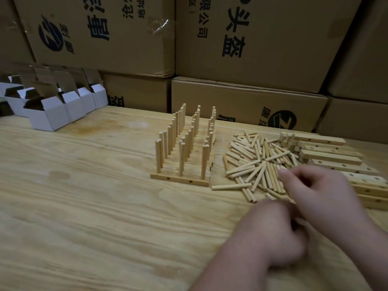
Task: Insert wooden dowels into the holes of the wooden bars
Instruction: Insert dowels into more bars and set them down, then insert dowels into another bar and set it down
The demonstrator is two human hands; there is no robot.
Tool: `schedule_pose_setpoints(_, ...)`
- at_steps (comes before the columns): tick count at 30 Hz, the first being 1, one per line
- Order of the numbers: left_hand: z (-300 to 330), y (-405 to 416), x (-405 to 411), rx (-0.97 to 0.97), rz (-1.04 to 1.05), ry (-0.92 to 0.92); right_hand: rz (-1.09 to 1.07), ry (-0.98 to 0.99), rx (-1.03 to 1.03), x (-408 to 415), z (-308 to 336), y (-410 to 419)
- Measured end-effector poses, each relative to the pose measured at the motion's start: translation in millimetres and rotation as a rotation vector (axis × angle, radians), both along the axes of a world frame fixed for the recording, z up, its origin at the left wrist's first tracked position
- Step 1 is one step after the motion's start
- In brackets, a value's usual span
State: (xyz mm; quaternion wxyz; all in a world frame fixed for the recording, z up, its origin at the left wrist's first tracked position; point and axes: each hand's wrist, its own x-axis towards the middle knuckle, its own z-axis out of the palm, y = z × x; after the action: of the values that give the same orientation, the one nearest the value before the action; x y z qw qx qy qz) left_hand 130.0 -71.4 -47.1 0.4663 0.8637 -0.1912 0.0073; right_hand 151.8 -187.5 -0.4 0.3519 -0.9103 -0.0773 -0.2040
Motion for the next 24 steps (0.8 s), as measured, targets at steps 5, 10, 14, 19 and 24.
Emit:
schedule_pose_setpoints(5,-8,-8,5,-0.060,0.025,-0.009,-0.209,-0.032,0.028,-16,-34,-54)
schedule_pose_setpoints(10,-8,-7,6,-0.075,0.121,-0.147,-0.163,-0.070,-0.049,-12,-49,-53)
schedule_pose_setpoints(14,0,3,7,-0.147,0.353,-0.343,-0.103,-0.090,-0.093,-8,-53,-55)
schedule_pose_setpoints(19,3,12,7,-0.275,0.560,-0.216,-0.119,-0.043,-0.044,-5,-52,-59)
schedule_pose_setpoints(24,4,13,9,-0.317,0.606,-0.127,-0.124,0.006,0.004,-4,-52,-59)
